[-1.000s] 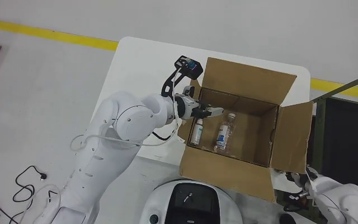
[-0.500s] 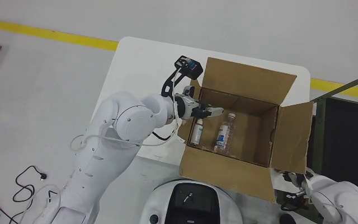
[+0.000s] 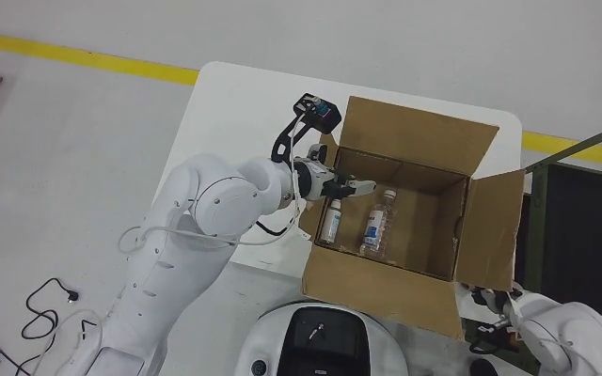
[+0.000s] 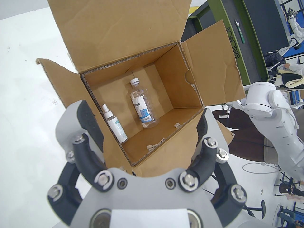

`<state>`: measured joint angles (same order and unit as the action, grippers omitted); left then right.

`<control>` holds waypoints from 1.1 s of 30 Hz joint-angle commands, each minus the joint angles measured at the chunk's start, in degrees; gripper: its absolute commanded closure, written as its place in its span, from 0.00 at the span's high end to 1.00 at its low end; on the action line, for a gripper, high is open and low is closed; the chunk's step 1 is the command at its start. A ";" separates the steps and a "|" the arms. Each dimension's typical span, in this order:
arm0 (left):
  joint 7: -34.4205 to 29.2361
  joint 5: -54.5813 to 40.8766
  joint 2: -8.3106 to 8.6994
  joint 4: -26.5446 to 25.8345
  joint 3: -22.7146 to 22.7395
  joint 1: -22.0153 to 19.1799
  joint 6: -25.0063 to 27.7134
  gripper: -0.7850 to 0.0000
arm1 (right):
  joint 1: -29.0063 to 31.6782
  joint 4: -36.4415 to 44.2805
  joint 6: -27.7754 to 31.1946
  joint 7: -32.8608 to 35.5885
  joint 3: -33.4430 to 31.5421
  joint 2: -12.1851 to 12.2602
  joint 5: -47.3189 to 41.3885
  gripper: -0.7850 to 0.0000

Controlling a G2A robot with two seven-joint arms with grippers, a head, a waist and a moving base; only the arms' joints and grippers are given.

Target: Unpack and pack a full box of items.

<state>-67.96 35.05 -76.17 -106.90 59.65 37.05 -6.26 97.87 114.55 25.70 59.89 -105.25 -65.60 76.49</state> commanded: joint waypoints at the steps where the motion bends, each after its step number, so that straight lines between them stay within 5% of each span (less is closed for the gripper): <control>1: 0.00 0.00 0.00 0.00 0.00 0.00 0.00 1.00 | -0.16 -0.38 -0.11 -0.07 0.13 0.07 0.07 0.38; 33: 0.00 0.00 0.00 0.00 0.00 0.00 0.00 1.00 | -3.23 -4.38 -0.26 0.40 3.16 1.26 0.59 0.30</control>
<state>-67.96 35.05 -76.17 -106.90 59.65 37.05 -6.26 94.62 110.24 25.49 60.25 -102.13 -64.37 77.09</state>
